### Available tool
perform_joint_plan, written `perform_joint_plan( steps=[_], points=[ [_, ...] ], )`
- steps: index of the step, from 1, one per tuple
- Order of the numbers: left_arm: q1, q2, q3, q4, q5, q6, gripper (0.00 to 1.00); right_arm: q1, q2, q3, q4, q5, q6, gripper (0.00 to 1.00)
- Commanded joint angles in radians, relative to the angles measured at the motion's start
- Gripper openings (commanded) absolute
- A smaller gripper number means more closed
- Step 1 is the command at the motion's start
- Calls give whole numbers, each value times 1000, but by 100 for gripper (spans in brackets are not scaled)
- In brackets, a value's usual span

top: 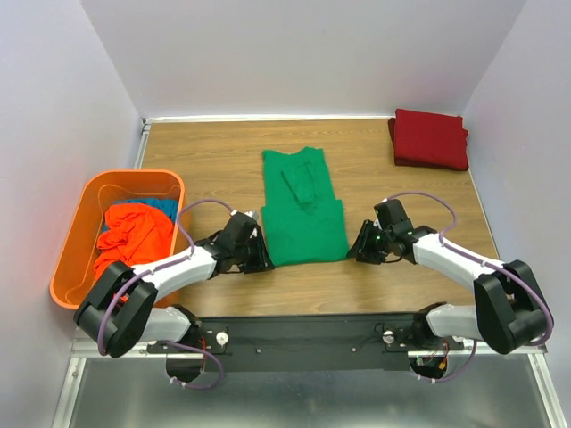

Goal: Fold and stack the t-shirts
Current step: Fold the tshirt

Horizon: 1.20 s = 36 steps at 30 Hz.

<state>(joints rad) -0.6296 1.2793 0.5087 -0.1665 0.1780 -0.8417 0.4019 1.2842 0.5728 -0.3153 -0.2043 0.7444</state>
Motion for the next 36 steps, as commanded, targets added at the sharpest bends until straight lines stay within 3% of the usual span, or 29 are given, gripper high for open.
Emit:
perform_joint_plan(
  steps=[1, 12, 21, 28, 36],
  points=[
    [4, 2, -24, 32, 29, -10, 37, -5, 24, -28, 42, 51, 18, 44],
    [4, -1, -35, 42, 37, -11, 36, -6, 84, -50, 97, 32, 19, 43],
    [13, -18, -50, 73, 55, -23, 36, -5, 76, -93, 97, 29, 12, 17],
    [25, -25, -56, 85, 48, -31, 41, -5, 78, -87, 97, 28, 9, 10],
    [33, -20, -93, 177, 51, -66, 41, -5, 87, -77, 97, 19, 0, 10]
  ],
)
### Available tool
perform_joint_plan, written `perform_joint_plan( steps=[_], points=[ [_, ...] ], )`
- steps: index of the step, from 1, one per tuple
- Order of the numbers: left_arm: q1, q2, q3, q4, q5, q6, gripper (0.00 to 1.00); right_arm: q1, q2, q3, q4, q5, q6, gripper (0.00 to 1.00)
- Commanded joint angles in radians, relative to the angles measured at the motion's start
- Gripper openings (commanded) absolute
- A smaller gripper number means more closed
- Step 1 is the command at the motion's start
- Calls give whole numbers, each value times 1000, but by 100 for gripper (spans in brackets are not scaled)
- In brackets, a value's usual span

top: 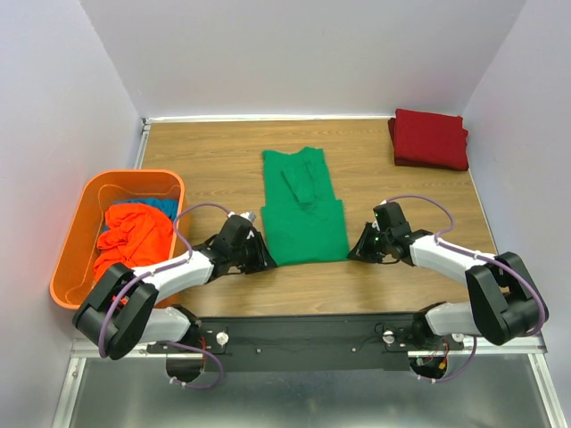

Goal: Fold and stack the t-shirts
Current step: Fold the tshirt

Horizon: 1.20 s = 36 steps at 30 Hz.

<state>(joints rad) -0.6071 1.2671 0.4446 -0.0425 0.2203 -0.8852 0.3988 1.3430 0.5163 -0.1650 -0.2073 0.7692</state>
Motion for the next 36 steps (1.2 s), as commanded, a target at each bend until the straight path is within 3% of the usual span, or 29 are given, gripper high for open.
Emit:
perform_joint_plan(
  steps=[1, 6, 12, 18, 19, 20, 31, 36],
  points=[
    [12, -5, -32, 62, 7, -26, 41, -2, 28, -21, -51, 20, -25, 10],
    [12, 17, -47, 87, 7, -43, 40, -2, 27, -18, -53, 16, -27, 10],
    [12, 34, -50, 101, 1, -44, 32, -2, 21, -13, -53, 5, -24, 10],
    [12, 57, -49, 107, 8, -43, 13, -2, 18, -7, -53, -6, -31, 10],
    [12, 54, -47, 101, 5, -41, 3, -2, 16, -7, -51, -9, -33, 10],
    [12, 49, -47, 95, 5, -41, 0, -2, 13, -10, -53, -10, -34, 9],
    [10, -72, -98, 47, -7, -47, 0, -2, -136, -104, -54, -70, -24, 3],
    [9, -176, -138, 23, -12, -41, 0, -2, -277, -166, -60, -113, -4, 1]
  ],
)
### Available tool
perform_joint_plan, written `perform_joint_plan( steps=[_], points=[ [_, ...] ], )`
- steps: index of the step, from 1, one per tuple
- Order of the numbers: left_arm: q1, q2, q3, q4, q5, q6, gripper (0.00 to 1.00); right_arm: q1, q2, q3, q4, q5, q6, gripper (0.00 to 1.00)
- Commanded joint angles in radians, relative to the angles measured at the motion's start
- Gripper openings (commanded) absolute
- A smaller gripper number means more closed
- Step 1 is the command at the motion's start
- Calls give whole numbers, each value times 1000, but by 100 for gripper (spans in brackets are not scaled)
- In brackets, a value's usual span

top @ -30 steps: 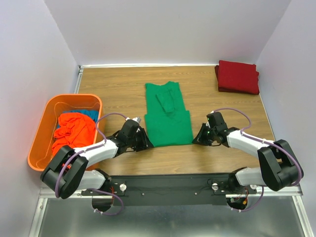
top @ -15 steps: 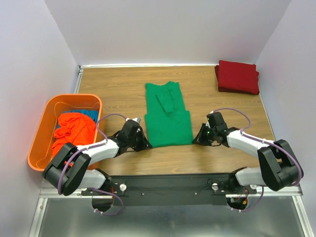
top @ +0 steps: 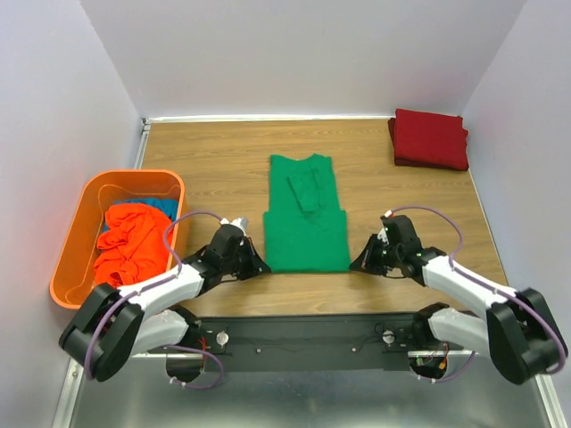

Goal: Fold and stack the t-shirts
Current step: Fold the tshirt

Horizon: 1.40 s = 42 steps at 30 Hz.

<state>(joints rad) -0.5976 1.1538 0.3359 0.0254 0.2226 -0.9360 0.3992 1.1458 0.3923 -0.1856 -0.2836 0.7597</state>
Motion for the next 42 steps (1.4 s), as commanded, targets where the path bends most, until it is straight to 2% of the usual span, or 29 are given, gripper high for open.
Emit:
perform_joint_plan(
  steps=[1, 3, 4, 7, 11, 16, 21, 26, 34, 36, 37, 42],
  points=[
    [-1, -104, -41, -50, -14, 9, 0, -2, -104, -61, -46, -49, 10, 1],
    [-2, -147, -49, -59, -12, 11, 0, 0, -178, -70, -67, -60, 23, 1],
    [-2, -260, -26, -121, -28, 16, 0, 0, -261, -60, -105, -80, 36, 1],
    [-2, -314, 15, -174, -48, 23, 0, 0, -307, -21, -141, -80, 38, 1],
    [-1, -329, 107, -246, -84, 40, 0, 1, -310, 78, -199, -60, 23, 1],
    [10, -246, 234, -275, -100, 81, 0, 0, -233, 261, -244, 6, -10, 1],
    [71, -134, 339, -252, -54, 140, 0, -2, -40, 430, -250, 83, -51, 1],
    [215, 13, 495, -251, 43, 204, 0, -20, 138, 644, -250, 142, -94, 1],
    [298, 297, 756, -168, 144, 200, 0, -128, 472, 933, -230, 86, -141, 1],
    [317, 409, 828, -110, 138, 169, 0, -172, 604, 1015, -209, 37, -142, 1],
    [324, 447, 856, -90, 153, 169, 0, -183, 605, 1052, -203, 37, -142, 1],
    [357, 691, 1057, -44, 179, 152, 0, -226, 863, 1275, -173, -43, -134, 1]
  ],
)
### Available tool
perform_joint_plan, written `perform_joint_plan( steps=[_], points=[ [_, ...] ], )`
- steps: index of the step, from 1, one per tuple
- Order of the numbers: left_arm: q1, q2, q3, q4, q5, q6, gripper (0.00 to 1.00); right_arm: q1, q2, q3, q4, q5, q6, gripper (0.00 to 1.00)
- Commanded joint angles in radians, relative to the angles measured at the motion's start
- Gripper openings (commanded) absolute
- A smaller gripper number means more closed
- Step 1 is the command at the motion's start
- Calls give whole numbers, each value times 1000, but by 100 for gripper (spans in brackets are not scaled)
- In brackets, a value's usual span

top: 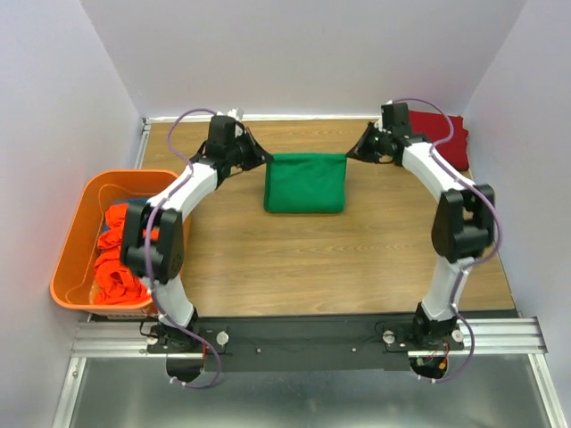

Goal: Fold and stack the t-shirts
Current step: Fold the tshirt

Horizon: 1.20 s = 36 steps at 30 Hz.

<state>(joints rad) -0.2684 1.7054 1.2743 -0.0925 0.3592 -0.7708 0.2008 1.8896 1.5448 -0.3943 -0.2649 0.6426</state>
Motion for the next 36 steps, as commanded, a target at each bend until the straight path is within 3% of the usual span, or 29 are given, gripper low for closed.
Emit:
perform_joint_plan(
  steps=[1, 7, 10, 21, 27, 30, 34, 36],
  points=[
    [38, 181, 181, 85, 28, -18, 0, -31, 220, 167, 38, -68, -17, 1],
    [69, 515, 382, 227, 89, -79, 0, -40, 607, 532, 57, -164, 12, 1],
    [72, 606, 466, 241, 98, -85, 0, -40, 727, 658, 57, -192, 26, 1],
    [93, 678, 465, 225, 77, -81, 0, -43, 781, 707, 92, -204, 26, 5],
    [72, 611, 275, 223, 21, -123, 0, -38, 659, 471, 117, -156, 43, 4],
    [40, 534, 131, 266, -5, -142, 0, -35, 533, 248, 184, -125, 63, 3],
    [-12, 416, -95, 312, -52, -169, 0, -35, 327, -193, 374, -114, 147, 2],
    [-44, 335, -176, 333, -68, -185, 0, -34, 212, -316, 418, -97, 157, 2]
  ],
)
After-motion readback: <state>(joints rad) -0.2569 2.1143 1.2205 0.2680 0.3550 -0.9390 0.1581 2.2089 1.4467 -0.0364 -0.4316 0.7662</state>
